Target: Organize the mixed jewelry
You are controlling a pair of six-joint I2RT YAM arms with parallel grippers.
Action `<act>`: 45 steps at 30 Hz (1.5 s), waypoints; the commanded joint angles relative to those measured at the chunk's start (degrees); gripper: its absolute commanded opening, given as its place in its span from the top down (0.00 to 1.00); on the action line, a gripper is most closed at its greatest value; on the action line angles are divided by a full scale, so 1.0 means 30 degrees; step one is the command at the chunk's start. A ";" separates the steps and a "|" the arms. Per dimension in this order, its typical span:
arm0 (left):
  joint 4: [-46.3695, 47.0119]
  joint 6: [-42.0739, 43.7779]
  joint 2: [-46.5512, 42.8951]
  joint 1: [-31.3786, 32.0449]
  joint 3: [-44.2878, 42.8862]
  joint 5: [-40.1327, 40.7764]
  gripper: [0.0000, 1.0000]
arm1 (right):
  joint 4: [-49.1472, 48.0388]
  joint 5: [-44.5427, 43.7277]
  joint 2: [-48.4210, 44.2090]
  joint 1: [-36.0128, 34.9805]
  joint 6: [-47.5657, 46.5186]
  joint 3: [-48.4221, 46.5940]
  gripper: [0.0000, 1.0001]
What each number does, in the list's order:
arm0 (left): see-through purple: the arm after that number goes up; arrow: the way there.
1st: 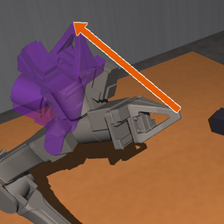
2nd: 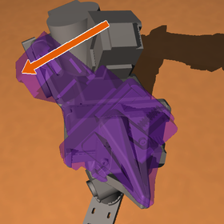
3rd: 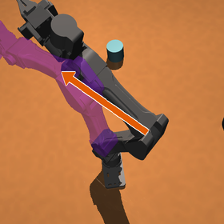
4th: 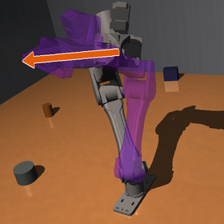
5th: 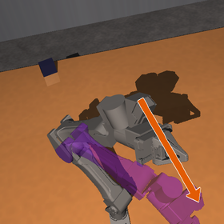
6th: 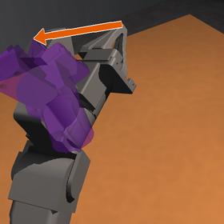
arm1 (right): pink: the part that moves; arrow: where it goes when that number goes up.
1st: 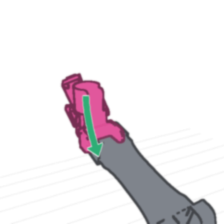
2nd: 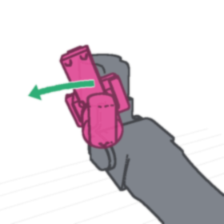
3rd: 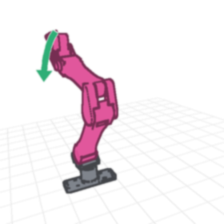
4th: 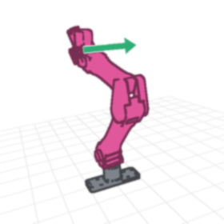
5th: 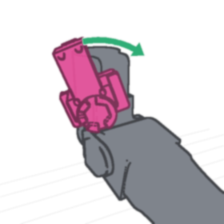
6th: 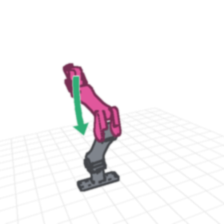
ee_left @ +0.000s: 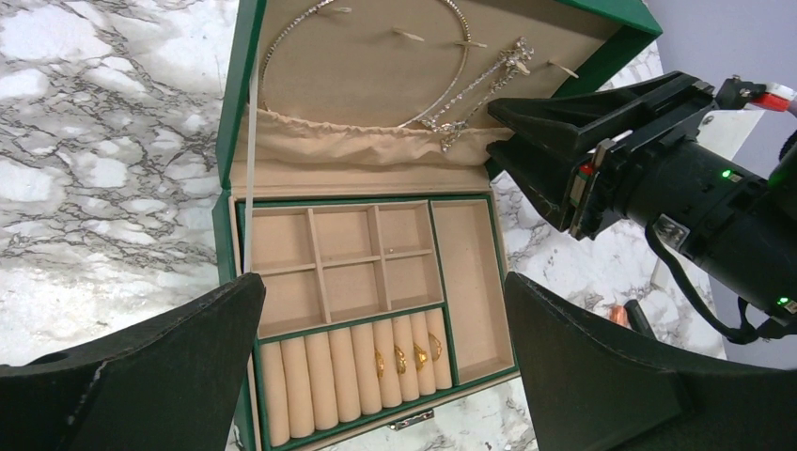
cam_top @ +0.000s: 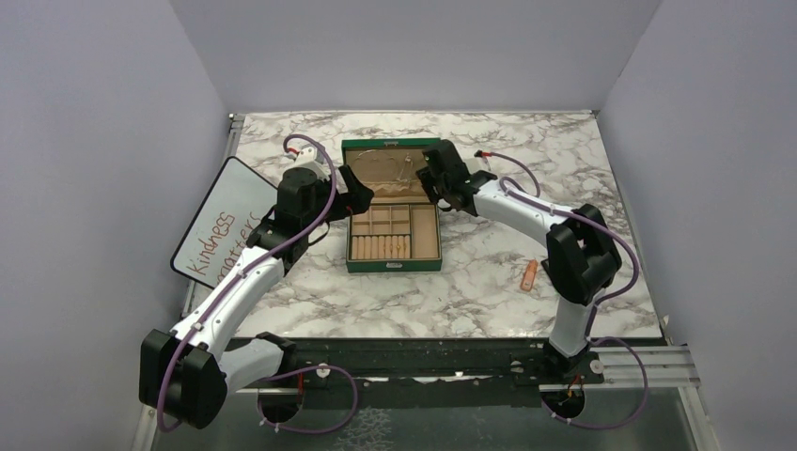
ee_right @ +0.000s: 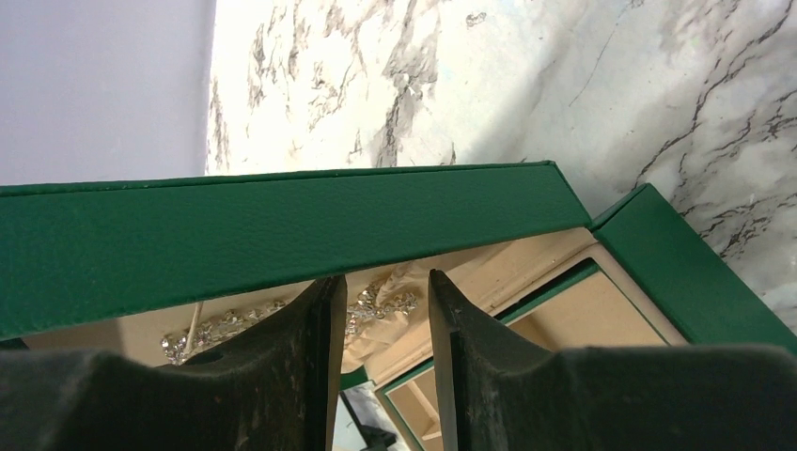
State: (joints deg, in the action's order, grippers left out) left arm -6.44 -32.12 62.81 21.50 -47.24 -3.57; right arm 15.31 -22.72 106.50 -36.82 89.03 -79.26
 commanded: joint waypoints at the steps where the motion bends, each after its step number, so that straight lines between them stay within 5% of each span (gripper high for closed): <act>1: 0.0856 0.0085 -0.0048 0.0100 -0.0325 -0.0617 0.01 | 0.1556 -0.1449 0.0667 -0.0172 0.1460 -0.1007 0.59; 12: 0.1296 0.0373 0.0169 0.0360 -0.0357 -0.1635 0.01 | 0.2889 -0.0220 0.1796 -0.0153 0.2768 -0.1408 0.62; 25: 0.1418 0.0100 0.1983 0.0881 -0.1225 -0.2808 0.07 | 0.1998 0.0449 0.0485 -0.0149 0.2901 0.0545 0.99; 31: 0.1880 -0.0185 0.3138 0.1841 -0.2173 -0.2291 0.13 | 0.0827 0.0909 -0.0191 -0.0150 0.2305 0.1822 0.99; 42: 0.2869 0.0286 0.6186 0.3679 -0.3390 0.2640 0.24 | -0.2392 0.2539 -0.1004 0.0107 -0.0109 0.4049 0.99; 45: 0.3748 0.0731 0.7004 0.3959 -0.3705 0.2569 0.33 | -0.3130 0.3389 -0.0933 0.0353 -0.0427 0.4509 0.99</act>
State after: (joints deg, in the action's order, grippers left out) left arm -0.43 -31.94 81.34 32.40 -55.81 0.47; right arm 6.22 -17.47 104.44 -36.32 90.96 -68.23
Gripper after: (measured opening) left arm 0.746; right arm 0.014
